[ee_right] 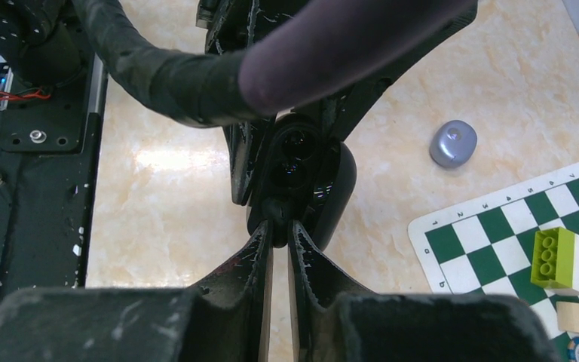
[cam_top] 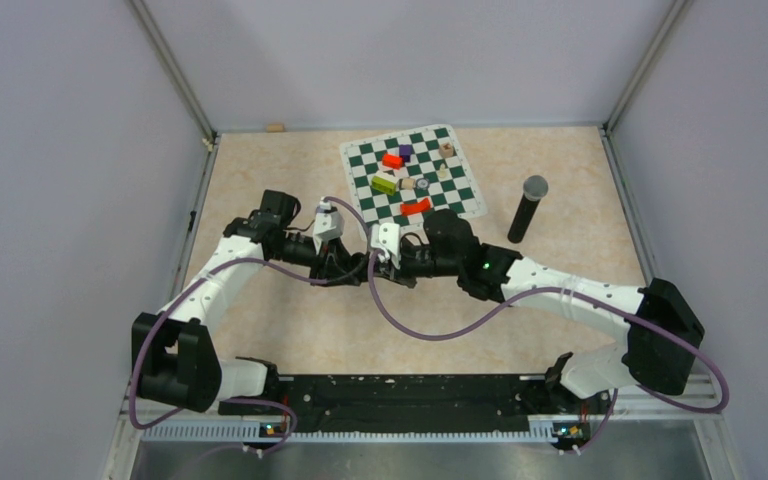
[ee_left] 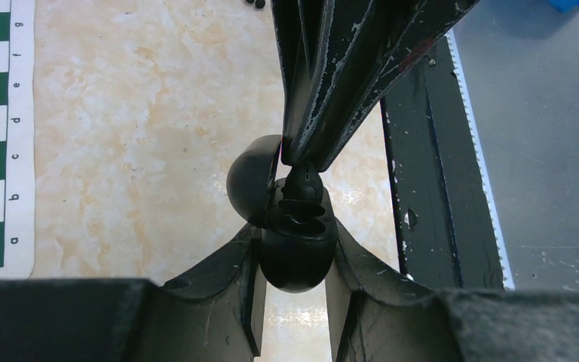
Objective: Insert the wireless bluetooth earbuds into the charging case
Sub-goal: Place the earbud in the charging case.
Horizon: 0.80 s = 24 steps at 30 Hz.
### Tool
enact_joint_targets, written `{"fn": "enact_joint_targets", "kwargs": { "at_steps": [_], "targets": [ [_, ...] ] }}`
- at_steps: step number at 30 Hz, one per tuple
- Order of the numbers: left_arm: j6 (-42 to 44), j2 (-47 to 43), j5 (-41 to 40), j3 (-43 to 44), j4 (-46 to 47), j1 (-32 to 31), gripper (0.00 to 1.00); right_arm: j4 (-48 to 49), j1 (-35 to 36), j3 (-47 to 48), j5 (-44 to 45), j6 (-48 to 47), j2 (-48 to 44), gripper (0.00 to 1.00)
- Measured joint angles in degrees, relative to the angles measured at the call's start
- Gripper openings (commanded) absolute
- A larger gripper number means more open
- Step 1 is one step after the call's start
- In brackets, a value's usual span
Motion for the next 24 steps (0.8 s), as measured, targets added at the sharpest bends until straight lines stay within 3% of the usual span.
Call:
{"fn": "enact_joint_targets", "kwargs": {
  "at_steps": [15, 21, 24],
  "targets": [
    [0.13, -0.02, 0.15, 0.00, -0.31, 0.00, 0.00, -4.74, 0.02, 1.49, -3.15, -0.20, 0.00, 0.24],
    [0.24, -0.02, 0.17, 0.00, -0.07, 0.00, 0.00, -11.02, 0.28, 3.45, -3.13, -2.86, -0.87, 0.42],
    [0.24, -0.02, 0.20, 0.00, 0.13, -0.02, 0.00, -15.28, -0.26, 5.38, -3.15, -4.76, -3.13, 0.45]
  ]
}}
